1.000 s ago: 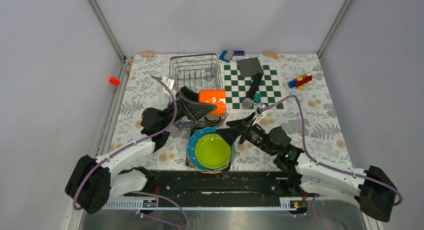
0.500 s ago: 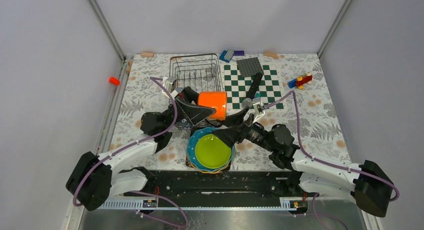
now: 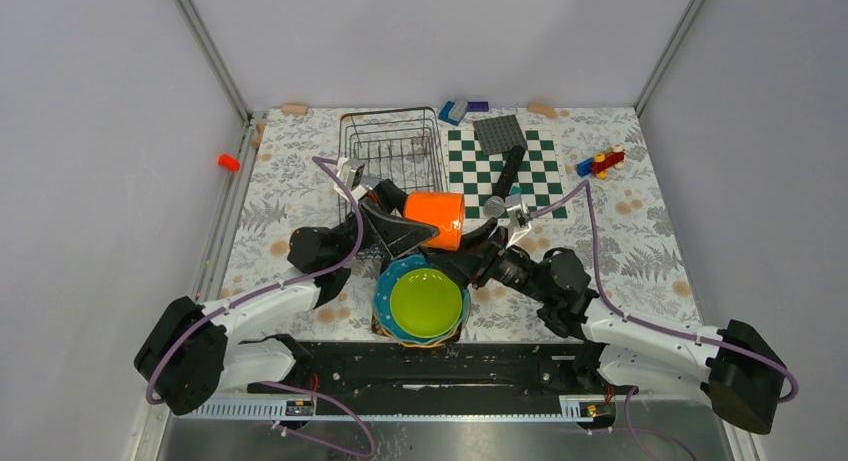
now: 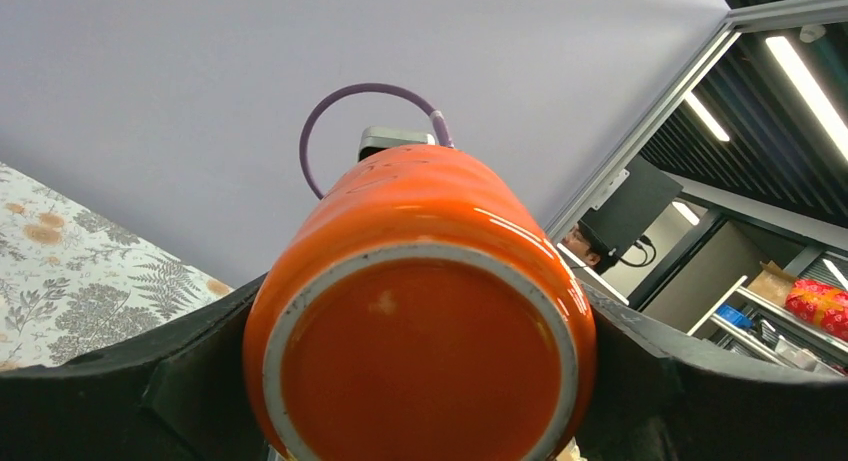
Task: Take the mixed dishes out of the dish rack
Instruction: Place the cup at the center of the board.
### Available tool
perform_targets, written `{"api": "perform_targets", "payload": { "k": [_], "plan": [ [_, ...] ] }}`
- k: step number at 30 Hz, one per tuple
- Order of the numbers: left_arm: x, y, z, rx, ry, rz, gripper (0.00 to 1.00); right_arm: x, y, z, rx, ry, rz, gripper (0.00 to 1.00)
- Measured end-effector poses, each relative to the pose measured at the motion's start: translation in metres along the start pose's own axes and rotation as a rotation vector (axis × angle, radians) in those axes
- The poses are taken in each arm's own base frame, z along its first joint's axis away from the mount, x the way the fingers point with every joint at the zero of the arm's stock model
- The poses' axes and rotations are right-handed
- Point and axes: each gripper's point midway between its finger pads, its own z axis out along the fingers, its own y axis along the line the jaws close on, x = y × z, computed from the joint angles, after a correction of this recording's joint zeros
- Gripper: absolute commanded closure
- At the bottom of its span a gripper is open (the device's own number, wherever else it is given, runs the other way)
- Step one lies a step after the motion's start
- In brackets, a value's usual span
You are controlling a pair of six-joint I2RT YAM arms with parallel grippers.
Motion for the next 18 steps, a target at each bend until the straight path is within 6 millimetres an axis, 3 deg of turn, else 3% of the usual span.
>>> {"api": "perform_targets", "payload": {
  "k": [3,4,5,6,7,12,18],
  "plan": [
    [-0.002,-0.001,0.000,0.006,-0.007,0.010,0.50,0.003,0.001,0.000,-0.006,0.011,0.005,0.79],
    [-0.002,-0.001,0.000,0.007,-0.009,0.017,0.37,0.003,0.002,0.000,-0.010,0.013,0.012,0.84],
    [-0.002,-0.001,0.000,0.008,-0.009,0.026,0.12,0.003,0.002,0.000,-0.010,0.012,0.015,0.91],
    [-0.002,-0.001,0.000,0.009,-0.009,0.038,0.02,0.003,0.002,0.000,-0.006,0.012,0.018,0.95],
    [-0.002,0.000,0.000,0.008,-0.007,0.042,0.01,0.003,0.001,-0.001,-0.003,0.014,0.017,1.00],
    [0.004,0.011,0.001,-0.042,0.028,0.054,0.01,0.004,-0.006,-0.008,0.044,0.012,0.011,1.00],
    [0.018,0.021,-0.007,-0.139,0.089,0.080,0.01,0.004,-0.018,-0.032,0.124,-0.015,-0.013,1.00]
  ]
}}
